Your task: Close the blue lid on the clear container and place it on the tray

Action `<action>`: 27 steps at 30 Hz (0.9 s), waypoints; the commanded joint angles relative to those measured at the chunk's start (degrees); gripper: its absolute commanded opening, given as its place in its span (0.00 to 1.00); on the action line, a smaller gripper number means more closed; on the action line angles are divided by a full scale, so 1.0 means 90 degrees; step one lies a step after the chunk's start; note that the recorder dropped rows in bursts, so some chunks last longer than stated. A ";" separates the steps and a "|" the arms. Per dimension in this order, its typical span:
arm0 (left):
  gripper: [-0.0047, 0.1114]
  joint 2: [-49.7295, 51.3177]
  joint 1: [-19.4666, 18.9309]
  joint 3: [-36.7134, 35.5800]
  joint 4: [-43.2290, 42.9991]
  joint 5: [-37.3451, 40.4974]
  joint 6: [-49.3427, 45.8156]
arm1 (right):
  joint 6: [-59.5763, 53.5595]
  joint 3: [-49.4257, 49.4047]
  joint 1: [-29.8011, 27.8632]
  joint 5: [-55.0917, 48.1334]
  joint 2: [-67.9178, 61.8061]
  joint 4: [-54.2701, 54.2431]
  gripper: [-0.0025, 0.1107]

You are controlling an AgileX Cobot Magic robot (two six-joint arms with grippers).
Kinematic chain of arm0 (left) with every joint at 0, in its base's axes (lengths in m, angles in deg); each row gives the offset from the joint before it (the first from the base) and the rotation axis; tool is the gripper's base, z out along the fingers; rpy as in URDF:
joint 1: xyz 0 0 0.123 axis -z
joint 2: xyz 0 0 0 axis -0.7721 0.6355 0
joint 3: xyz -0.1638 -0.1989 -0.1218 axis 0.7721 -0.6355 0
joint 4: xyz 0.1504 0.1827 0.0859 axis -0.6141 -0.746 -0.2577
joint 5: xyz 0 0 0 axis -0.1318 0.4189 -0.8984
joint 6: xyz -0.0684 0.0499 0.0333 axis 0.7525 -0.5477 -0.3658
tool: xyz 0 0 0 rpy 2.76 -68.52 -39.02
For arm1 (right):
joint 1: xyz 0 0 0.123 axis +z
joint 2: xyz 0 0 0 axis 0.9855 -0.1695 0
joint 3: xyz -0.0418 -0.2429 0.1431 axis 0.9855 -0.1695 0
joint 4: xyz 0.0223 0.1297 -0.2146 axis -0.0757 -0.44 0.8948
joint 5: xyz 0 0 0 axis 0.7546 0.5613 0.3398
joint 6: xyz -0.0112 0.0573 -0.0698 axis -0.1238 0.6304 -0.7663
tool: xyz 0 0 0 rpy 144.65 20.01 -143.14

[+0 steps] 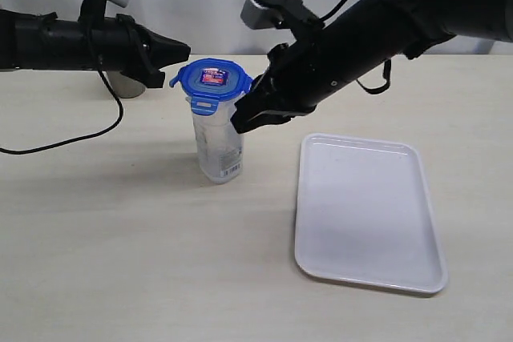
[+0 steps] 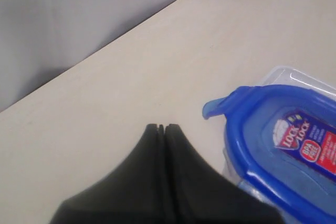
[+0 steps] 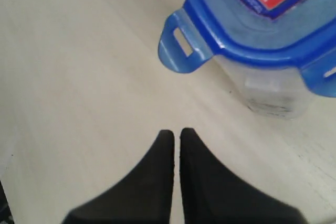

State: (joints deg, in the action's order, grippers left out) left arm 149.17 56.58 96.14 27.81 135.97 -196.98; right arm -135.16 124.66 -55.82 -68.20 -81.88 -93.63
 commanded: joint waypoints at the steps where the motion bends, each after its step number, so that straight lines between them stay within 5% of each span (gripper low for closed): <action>1: 0.04 0.0042 -0.0004 0.0047 -0.0082 0.0105 -0.0191 | 0.0008 -0.0008 0.0117 0.0461 -0.0130 0.0223 0.06; 27: 0.04 0.0042 -0.0004 0.0047 -0.0475 0.0132 0.0109 | 0.0522 0.0003 0.0117 0.1472 -0.0130 0.1017 0.06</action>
State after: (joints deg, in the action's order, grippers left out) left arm 149.17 56.58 96.14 23.48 136.18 -196.40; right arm -130.63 124.66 -54.75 -56.01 -83.23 -85.01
